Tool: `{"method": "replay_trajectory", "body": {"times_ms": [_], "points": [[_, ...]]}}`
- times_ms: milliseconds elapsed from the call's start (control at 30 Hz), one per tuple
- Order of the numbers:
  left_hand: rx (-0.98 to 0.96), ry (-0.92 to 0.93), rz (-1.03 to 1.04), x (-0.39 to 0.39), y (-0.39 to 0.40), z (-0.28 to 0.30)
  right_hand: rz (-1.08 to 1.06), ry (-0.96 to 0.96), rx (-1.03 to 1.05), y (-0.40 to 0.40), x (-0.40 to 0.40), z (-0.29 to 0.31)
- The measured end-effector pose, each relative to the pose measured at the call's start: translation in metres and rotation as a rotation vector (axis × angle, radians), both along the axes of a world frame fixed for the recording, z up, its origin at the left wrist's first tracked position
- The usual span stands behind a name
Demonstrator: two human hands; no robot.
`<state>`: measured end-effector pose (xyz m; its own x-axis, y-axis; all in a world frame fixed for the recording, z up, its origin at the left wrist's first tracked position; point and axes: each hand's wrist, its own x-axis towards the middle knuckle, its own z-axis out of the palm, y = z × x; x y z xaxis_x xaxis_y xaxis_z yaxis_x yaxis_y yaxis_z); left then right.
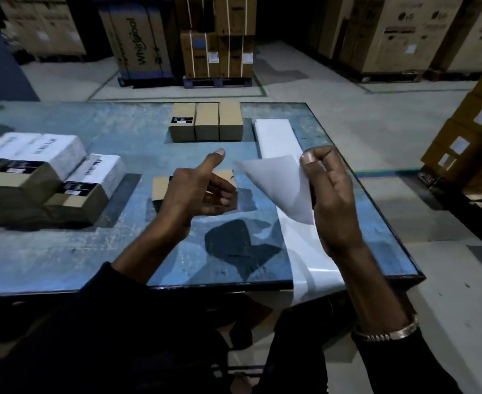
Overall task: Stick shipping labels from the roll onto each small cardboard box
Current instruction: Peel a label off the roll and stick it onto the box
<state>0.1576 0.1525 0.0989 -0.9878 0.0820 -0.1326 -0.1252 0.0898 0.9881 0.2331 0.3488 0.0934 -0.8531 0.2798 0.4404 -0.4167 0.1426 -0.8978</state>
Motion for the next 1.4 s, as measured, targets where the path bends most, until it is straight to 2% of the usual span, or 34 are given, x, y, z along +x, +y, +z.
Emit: {"method": "replay_trajectory", "body": {"times_ms": [67,200,333,467,667,833,900,1000,1100,1233,1300,1400], "points": [[-0.028,-0.044,-0.015,-0.002,-0.016,-0.001,0.056,0.009,0.065,-0.017,0.0,-0.001],[0.033,-0.098,0.026,-0.008,-0.042,-0.002,0.156,0.02,0.168,-0.04,-0.001,-0.007],[0.047,-0.1,0.046,-0.011,-0.054,0.004,0.215,0.055,0.251,-0.057,-0.005,-0.015],[-0.009,-0.106,-0.028,-0.022,-0.071,0.006,0.177,0.072,0.292,-0.068,-0.006,-0.02],[0.026,-0.082,-0.142,-0.033,-0.092,0.007,0.155,0.066,0.349,-0.072,-0.005,-0.02],[0.147,-0.006,-0.134,-0.045,-0.093,0.01,0.117,0.16,0.499,-0.069,-0.002,-0.022],[0.196,0.02,-0.13,-0.052,-0.091,0.012,0.098,0.136,0.545,-0.066,-0.002,-0.027],[0.225,0.048,-0.153,-0.063,-0.088,0.014,0.009,-0.026,0.437,-0.067,-0.001,-0.04],[0.242,0.033,-0.184,-0.072,-0.084,0.017,-0.074,-0.181,0.161,-0.065,-0.003,-0.049],[0.248,0.036,-0.224,-0.083,-0.081,0.016,-0.028,-0.251,-0.198,-0.059,-0.001,-0.054],[0.243,0.036,-0.249,-0.089,-0.079,0.015,-0.012,-0.304,-0.246,-0.059,0.001,-0.058],[0.227,0.034,-0.28,-0.099,-0.076,0.013,-0.03,-0.302,-0.149,-0.057,-0.002,-0.063]]}}
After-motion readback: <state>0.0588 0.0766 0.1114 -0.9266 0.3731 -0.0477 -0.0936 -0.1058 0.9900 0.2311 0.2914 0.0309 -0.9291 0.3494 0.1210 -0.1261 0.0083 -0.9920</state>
